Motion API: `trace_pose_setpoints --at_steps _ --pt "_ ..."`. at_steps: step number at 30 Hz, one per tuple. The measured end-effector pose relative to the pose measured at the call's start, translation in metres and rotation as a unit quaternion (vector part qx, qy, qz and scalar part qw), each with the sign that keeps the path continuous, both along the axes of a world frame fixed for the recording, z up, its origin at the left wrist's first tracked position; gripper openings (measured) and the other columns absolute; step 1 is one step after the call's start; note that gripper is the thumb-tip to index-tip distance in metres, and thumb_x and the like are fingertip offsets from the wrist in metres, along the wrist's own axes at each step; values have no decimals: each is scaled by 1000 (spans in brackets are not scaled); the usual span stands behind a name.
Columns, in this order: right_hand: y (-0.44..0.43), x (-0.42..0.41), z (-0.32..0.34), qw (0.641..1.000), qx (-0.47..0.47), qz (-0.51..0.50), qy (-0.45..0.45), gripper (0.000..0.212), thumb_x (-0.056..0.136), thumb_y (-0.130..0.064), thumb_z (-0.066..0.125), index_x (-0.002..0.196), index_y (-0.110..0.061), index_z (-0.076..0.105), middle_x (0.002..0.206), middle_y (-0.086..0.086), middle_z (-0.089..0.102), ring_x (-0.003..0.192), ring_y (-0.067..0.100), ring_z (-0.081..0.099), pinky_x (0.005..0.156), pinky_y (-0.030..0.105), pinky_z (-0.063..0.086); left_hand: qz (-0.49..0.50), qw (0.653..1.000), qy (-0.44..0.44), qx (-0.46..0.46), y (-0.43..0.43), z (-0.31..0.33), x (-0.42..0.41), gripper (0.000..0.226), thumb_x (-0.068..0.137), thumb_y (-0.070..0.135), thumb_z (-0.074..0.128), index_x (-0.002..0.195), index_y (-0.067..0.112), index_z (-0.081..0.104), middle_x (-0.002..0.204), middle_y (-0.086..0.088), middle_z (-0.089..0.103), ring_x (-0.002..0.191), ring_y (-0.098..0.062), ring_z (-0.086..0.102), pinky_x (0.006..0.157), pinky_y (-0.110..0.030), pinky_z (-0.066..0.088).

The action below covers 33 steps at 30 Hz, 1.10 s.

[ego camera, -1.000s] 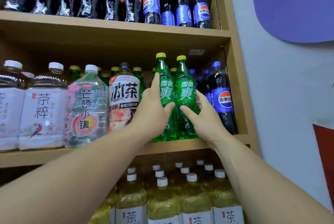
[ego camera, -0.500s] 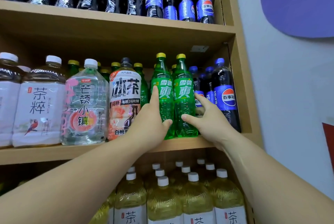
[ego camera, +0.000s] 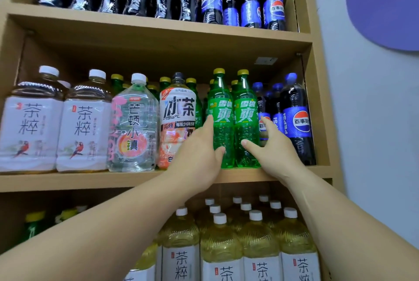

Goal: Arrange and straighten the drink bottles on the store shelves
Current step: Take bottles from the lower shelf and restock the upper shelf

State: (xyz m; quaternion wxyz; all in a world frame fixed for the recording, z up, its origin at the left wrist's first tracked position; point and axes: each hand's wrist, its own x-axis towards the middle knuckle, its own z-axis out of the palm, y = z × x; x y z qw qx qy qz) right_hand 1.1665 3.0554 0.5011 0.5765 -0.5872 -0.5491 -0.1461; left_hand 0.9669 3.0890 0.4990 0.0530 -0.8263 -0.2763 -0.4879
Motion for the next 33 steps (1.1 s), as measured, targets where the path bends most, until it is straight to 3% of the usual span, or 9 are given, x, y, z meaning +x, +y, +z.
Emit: trace_pose_setpoints --at_steps 4,8,12,15,18,20,25,29,33 --pt "-3 -15 -9 989 131 -49 -45 72 93 -42 70 154 -26 36 147 4 44 136 21 43 112 34 36 -2 994 -54 91 -7 8 -57 67 96 26 67 156 21 36 145 -1 52 130 -19 50 107 -32 39" --pt "-4 -67 -3 965 224 -14 -136 56 92 -39 66 142 -19 49 134 2 49 127 17 45 108 34 40 98 975 -107 170 9 32 -114 62 86 28 77 142 17 50 133 -5 57 124 -26 51 106 -41 42" --pt "8 -126 15 978 127 83 -141 67 92 -39 72 149 -26 40 136 -4 44 119 6 41 100 25 36 162 970 -125 130 24 54 -146 75 83 39 78 147 16 46 134 -8 56 124 -30 51 106 -45 40" --pt "20 -149 22 988 73 109 -85 82 91 -40 73 157 -27 25 132 -4 40 107 5 44 95 24 35 204 974 0 101 31 59 -156 97 86 54 72 160 14 23 162 -10 33 149 -31 29 122 -46 24" --pt "36 -156 20 992 63 94 -54 85 94 -43 67 160 -25 16 133 0 47 104 10 55 94 33 46 274 951 97 109 32 58 -159 105 88 70 58 163 16 7 170 -5 15 154 -32 16 124 -45 16" --pt "44 -156 16 995 41 85 -36 91 95 -46 64 162 -23 8 142 3 49 116 18 55 97 35 46 291 948 82 100 31 60 -158 104 88 72 56 163 16 9 168 -2 22 150 -35 23 120 -47 24" --pt "50 -150 14 993 -14 116 15 101 95 -46 65 164 -20 -5 149 5 53 122 24 57 95 32 42 330 930 98 128 36 74 -149 100 87 76 51 159 12 21 158 -5 40 137 -33 37 111 -48 36" --pt "62 -142 13 993 -14 117 4 91 91 -50 68 160 -23 15 141 2 59 120 22 61 100 41 50 348 922 110 131 43 81 -139 79 83 83 44 127 18 49 122 -2 60 112 -28 46 92 -45 45" --pt "65 -139 11 993 -11 120 0 92 81 -63 64 156 -28 24 135 -1 60 118 22 61 101 49 53 348 924 92 130 42 82 -134 82 81 84 47 128 17 51 120 -4 60 114 -28 47 93 -44 43"
